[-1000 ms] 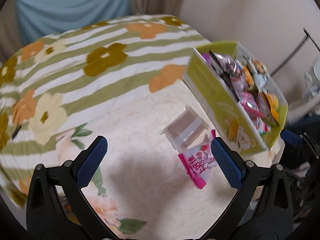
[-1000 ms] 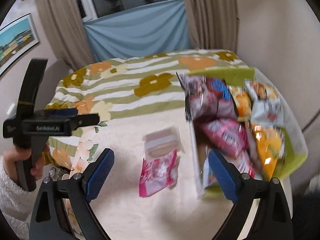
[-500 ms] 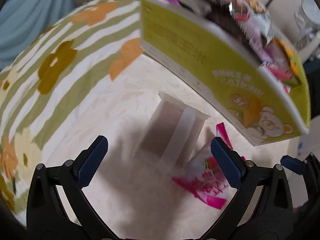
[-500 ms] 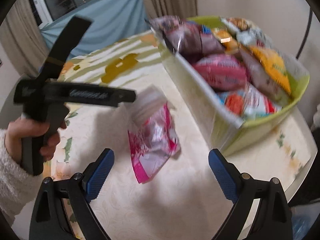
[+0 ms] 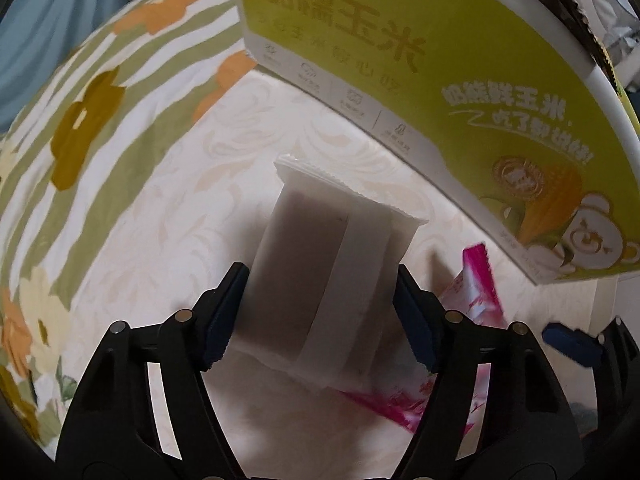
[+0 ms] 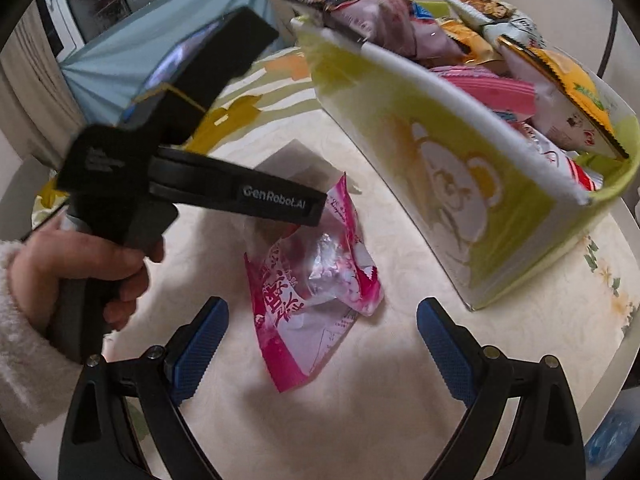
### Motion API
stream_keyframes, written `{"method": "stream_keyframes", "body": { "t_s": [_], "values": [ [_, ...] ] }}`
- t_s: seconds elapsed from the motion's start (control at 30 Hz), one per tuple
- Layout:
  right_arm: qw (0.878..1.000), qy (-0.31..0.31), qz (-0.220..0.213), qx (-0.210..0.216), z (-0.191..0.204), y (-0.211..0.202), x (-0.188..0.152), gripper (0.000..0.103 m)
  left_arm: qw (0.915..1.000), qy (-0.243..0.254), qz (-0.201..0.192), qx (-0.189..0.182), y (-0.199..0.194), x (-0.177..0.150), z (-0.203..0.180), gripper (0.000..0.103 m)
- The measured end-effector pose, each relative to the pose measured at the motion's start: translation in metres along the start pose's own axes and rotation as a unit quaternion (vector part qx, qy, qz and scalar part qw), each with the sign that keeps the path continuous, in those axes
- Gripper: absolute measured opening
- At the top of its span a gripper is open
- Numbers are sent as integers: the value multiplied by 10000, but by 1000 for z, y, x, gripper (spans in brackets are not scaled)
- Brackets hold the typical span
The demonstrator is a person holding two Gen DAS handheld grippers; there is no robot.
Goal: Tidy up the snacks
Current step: 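Grasp the clear-wrapped brown cake with the left tool while the right tool grasps the pink candy bag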
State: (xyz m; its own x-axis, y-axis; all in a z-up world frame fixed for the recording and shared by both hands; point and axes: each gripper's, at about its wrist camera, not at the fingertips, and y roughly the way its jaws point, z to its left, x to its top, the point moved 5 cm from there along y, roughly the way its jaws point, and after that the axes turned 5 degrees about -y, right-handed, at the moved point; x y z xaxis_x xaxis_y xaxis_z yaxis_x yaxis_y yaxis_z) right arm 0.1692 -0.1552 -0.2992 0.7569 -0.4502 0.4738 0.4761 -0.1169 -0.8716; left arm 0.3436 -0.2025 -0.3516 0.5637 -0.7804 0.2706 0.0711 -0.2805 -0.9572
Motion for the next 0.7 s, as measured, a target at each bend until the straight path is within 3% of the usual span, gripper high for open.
{"method": "stream_keyframes", "body": {
  "t_s": [0.43, 0.7],
  "values": [
    [9996, -289, 68, 7, 3, 20, 13, 94, 9973, -559, 112, 464, -23, -49, 52, 62],
    [9996, -186, 193, 124, 3, 35, 22, 94, 9936, -979, 87, 561, -41, -82, 70, 61]
  ]
}}
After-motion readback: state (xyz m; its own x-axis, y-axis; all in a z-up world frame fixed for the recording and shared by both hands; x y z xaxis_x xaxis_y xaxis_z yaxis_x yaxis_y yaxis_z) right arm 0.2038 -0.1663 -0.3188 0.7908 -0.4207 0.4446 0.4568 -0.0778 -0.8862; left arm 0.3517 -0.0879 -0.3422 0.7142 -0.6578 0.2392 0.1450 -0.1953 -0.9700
